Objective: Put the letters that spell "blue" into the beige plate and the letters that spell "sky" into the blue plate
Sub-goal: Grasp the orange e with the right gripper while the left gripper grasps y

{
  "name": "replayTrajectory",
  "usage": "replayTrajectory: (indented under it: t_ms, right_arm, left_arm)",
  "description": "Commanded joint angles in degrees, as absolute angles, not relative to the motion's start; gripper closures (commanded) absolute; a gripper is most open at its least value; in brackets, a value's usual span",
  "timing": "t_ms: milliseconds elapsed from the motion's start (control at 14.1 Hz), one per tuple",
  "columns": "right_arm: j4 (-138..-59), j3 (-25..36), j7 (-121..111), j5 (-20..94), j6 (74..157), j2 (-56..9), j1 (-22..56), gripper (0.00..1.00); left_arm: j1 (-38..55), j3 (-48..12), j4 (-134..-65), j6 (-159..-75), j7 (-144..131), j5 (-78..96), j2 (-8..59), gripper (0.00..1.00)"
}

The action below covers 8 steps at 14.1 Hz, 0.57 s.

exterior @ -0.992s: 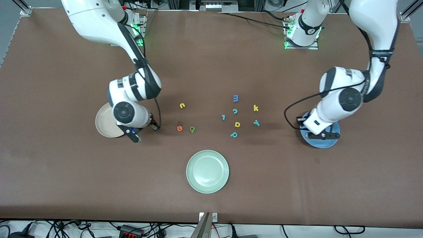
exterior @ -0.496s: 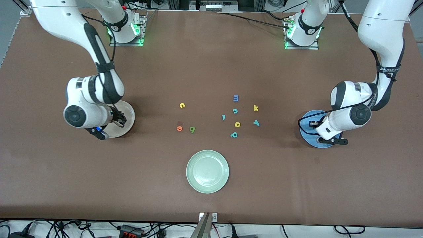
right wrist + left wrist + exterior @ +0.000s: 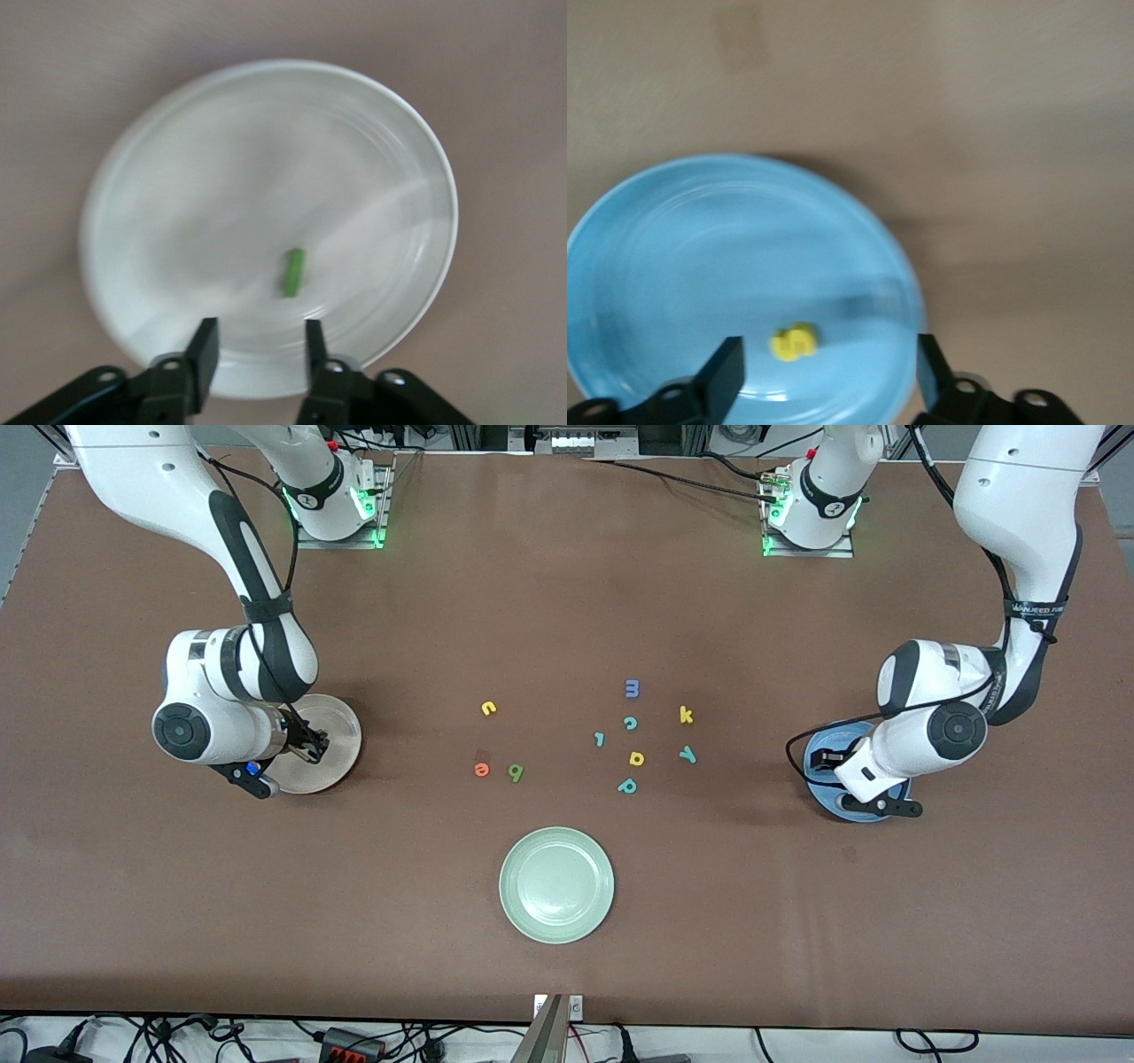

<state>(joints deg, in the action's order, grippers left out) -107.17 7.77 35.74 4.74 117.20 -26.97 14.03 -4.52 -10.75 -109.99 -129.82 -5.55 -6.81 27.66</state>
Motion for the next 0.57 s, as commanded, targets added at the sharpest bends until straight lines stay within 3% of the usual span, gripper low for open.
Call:
replayTrajectory:
  t_ms: [0, 213, 496]
  right_arm:
    - [-100.5, 4.7, 35.1, 5.6, 114.6, -27.3, 15.1, 0.00]
    - [-93.0, 1.4, 37.3, 6.3, 115.4, -32.4, 17.5, 0.00]
    - [-90.1, 1.4, 28.5, 6.1, 115.7, -36.7, 24.0, 0.00]
  left_arm:
    - [-4.2, -16.9, -108.1, -127.6, -14.5, -7.4, 26.4, 0.00]
    - [-1.2, -19.6, -107.5, -129.5, -22.6, -7.4, 28.4, 0.00]
    - [2.8, -20.2, -107.6, -135.0, -39.2, -7.4, 32.4, 0.00]
